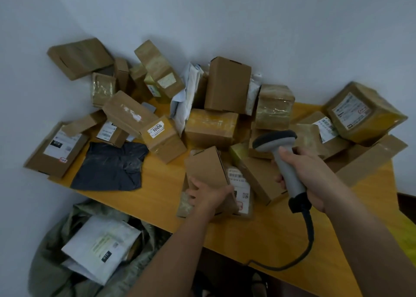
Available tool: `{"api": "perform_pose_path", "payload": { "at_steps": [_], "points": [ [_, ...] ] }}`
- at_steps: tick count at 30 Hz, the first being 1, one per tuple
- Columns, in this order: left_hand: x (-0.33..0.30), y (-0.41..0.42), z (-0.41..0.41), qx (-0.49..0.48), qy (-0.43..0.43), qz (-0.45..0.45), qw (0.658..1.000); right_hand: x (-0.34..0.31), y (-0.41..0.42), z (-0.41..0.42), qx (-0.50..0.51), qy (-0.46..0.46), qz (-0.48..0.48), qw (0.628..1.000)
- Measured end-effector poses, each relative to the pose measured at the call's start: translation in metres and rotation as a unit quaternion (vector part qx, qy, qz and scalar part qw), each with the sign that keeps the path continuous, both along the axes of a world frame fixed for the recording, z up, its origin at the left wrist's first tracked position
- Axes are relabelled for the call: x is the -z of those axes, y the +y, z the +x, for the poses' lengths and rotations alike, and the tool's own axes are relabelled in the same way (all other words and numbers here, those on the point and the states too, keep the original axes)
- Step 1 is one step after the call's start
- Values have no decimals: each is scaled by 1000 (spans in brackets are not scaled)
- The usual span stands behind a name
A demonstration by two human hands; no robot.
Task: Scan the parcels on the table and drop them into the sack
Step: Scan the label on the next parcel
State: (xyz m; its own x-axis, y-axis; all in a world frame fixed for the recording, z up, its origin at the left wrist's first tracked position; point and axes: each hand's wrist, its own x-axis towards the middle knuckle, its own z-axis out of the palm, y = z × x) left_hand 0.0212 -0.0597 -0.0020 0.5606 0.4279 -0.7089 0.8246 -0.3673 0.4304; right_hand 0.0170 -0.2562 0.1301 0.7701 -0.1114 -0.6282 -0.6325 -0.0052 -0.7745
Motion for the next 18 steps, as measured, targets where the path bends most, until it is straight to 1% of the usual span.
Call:
{"api": "perform_pose_path", "payload": {
  "at_steps": [1,2,4,5,7,9,12,15,16,18],
  "points": [
    [-4,11,-2,-43,-22,-49,998,-1,4,0,1,0,7,1000],
    [-11,21,-4,-93,-39,-117,988,-2,8,1,6,1,16,1000],
    [-36,39,-8,-163,-40,-265,949,-4,18,3,22,5,39,999],
    [-49,49,-10,-170,-45,-321,930,-5,25,4,26,7,48,998],
    [-70,65,-13,-165,-73,-384,906,-7,41,5,20,9,52,998],
    [-85,80,-14,-150,-102,-452,874,-6,58,7,3,-3,48,999],
    [-104,97,-13,-125,-148,-561,805,-10,85,8,-11,-27,39,999],
    [-119,106,-15,-125,-185,-627,746,-18,106,6,-35,-51,41,997],
    [-125,108,-16,-131,-192,-639,733,-20,111,5,-39,-59,46,996],
    [-135,110,-16,-142,-199,-638,730,-23,117,4,-45,-77,39,995]
  ]
}}
